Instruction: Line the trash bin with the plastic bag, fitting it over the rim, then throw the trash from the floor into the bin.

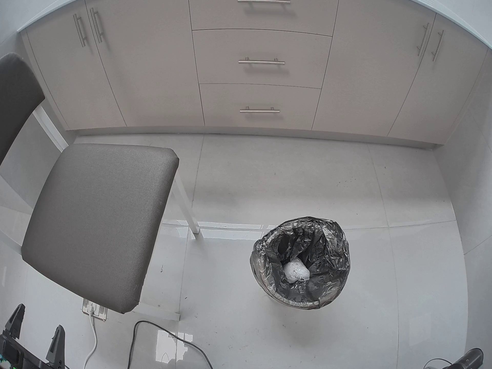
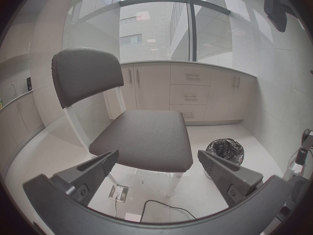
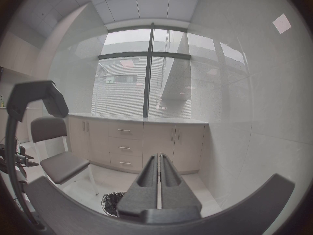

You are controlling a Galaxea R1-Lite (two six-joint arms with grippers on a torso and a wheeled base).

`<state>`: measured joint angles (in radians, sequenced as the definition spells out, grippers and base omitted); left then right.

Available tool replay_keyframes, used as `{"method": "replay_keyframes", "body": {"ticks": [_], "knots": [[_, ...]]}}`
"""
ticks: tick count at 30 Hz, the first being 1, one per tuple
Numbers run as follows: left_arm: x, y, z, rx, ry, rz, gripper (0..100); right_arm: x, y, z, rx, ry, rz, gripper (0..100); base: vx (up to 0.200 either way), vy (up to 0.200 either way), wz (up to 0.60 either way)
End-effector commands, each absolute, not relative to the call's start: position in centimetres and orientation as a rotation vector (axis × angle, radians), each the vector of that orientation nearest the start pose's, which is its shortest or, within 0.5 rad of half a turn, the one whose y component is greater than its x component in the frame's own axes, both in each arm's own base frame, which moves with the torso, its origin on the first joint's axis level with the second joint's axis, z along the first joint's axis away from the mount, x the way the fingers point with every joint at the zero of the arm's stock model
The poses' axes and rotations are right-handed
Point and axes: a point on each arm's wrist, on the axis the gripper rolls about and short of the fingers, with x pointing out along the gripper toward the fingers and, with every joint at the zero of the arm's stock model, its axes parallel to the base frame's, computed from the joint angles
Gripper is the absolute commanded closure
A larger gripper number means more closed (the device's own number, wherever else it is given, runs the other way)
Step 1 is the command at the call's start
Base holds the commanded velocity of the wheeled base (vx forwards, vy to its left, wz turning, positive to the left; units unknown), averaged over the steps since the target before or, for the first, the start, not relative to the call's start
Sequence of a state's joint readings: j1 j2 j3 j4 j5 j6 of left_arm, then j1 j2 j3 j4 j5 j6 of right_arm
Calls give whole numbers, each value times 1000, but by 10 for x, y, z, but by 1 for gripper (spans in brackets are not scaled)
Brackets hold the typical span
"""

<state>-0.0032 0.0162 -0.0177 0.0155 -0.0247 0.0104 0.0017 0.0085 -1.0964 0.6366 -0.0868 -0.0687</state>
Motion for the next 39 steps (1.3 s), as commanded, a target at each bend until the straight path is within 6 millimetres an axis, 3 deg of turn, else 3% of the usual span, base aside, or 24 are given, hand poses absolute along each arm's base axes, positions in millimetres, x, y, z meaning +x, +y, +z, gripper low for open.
{"method": "replay_keyframes", "body": {"ticks": [1, 8, 15, 17, 39], "knots": [[-23, 0, 75, 11, 11, -28, 0, -24, -5, 84, -12, -80, -225, 100, 0, 0, 0], [-23, 0, 75, 11, 11, -28, 0, -23, -4, 82, 75, -65, -159, 100, 0, 0, 0], [-23, 0, 75, 11, 12, -28, 0, -23, -2, 82, 41, -60, -94, 100, 0, 0, 0], [-23, 0, 75, 11, 12, -28, 0, -23, 0, 76, -23, -3, 0, 100, 0, 0, 0], [-23, 0, 75, 11, 11, -28, 0, -23, 0, 75, 5, 0, 5, 100, 0, 0, 0]]}}
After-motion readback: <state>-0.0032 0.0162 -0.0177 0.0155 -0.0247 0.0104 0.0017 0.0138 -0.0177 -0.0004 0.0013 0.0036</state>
